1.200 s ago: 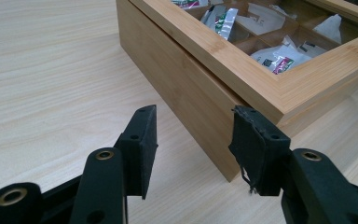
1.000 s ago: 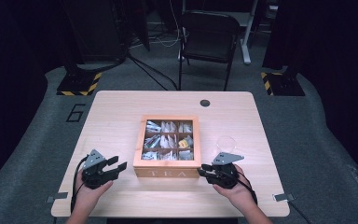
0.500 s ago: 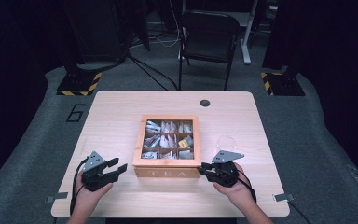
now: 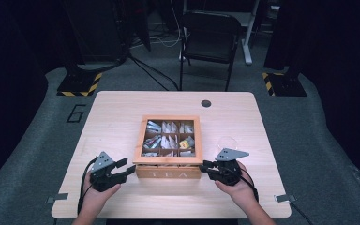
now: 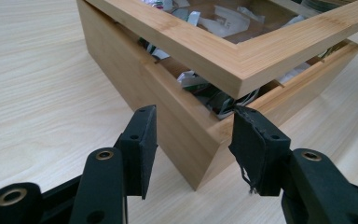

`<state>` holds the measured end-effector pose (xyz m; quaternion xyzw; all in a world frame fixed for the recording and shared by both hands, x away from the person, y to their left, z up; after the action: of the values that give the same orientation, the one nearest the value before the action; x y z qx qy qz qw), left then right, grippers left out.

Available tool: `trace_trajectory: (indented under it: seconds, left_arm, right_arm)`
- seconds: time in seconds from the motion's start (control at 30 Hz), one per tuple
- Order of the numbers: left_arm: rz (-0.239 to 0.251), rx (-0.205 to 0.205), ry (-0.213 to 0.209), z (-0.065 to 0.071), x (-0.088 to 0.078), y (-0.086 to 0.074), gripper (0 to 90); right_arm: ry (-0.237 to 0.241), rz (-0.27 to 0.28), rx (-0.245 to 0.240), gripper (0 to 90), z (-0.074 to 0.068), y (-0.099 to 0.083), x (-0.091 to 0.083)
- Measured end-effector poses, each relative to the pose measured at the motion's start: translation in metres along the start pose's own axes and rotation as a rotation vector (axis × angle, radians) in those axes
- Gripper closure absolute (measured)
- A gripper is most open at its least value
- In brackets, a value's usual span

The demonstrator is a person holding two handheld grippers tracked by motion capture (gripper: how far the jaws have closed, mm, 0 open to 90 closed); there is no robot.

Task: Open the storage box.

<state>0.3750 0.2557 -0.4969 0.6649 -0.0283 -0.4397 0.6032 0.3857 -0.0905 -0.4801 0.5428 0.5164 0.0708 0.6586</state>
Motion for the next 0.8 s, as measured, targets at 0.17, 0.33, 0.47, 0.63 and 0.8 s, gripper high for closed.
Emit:
trace_trajectory:
  seconds: [0.17,0.33,0.47,0.63,0.8]
  left_arm:
    - [0.013,0.007,0.002,0.005,0.004,0.006,50.0]
    - [0.031,0.004,0.015,0.010,0.005,0.011,49.8]
    - [0.032,0.018,0.021,0.011,0.005,0.013,50.1]
    - [0.030,0.030,0.021,0.013,0.004,0.016,51.7]
    - [0.025,0.049,0.025,0.016,0.004,0.020,54.7]
  right_arm:
    - [0.001,0.008,-0.001,73.2,0.000,0.002,-0.001]
    - [0.005,0.010,-0.001,73.2,0.001,0.003,-0.001]
    - [0.007,0.013,0.006,73.2,0.001,0.003,-0.001]
    - [0.010,0.020,0.004,73.2,0.001,0.005,-0.002]
    - [0.017,0.043,0.013,71.8,0.002,0.006,-0.003]
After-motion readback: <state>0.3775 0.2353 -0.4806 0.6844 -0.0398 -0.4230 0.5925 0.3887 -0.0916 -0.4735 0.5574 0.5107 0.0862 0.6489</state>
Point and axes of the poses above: each handheld gripper's, and its own axes: x roughly forward along the jaws, y roughly out of its top, z roughly to its right, the point moved 5 cm from there along x, roughly forward along the jaws, and after that the axes turned 4 degrees about -z, right-handed, at the moved point
